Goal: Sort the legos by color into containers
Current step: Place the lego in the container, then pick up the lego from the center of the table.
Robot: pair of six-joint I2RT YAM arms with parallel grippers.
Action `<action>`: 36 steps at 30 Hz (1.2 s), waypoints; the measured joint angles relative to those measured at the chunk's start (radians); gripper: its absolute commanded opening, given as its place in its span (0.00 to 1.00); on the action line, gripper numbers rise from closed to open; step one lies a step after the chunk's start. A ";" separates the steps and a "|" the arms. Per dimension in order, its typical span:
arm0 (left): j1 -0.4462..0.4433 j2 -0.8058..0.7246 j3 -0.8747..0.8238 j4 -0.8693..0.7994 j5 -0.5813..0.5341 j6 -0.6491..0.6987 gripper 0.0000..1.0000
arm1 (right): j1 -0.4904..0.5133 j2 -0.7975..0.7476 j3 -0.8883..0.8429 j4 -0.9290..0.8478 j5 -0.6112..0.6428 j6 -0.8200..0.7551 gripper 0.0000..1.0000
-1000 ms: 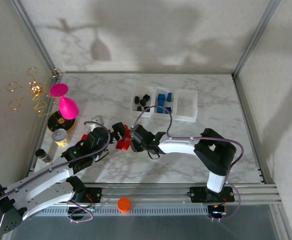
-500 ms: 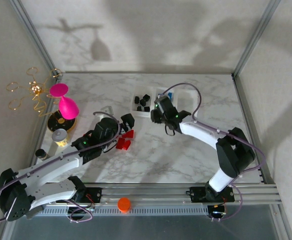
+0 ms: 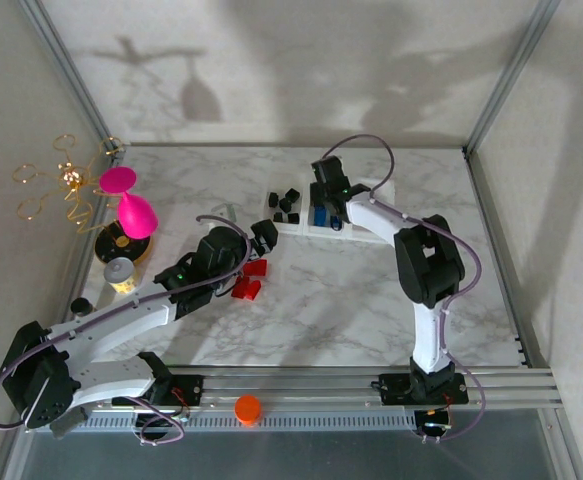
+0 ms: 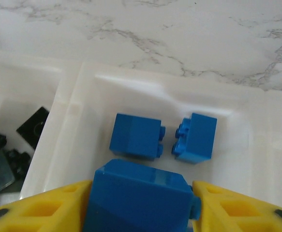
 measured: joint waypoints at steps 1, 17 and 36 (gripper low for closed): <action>0.002 0.000 0.000 0.000 0.002 0.000 1.00 | -0.003 0.010 0.014 -0.004 0.003 -0.005 0.59; 0.013 -0.039 0.001 -0.005 0.002 0.004 1.00 | 0.028 -0.197 -0.106 -0.001 -0.048 -0.018 0.72; 0.018 -0.308 -0.122 -0.193 -0.087 -0.051 1.00 | 0.375 -0.314 -0.344 0.025 -0.198 0.177 0.79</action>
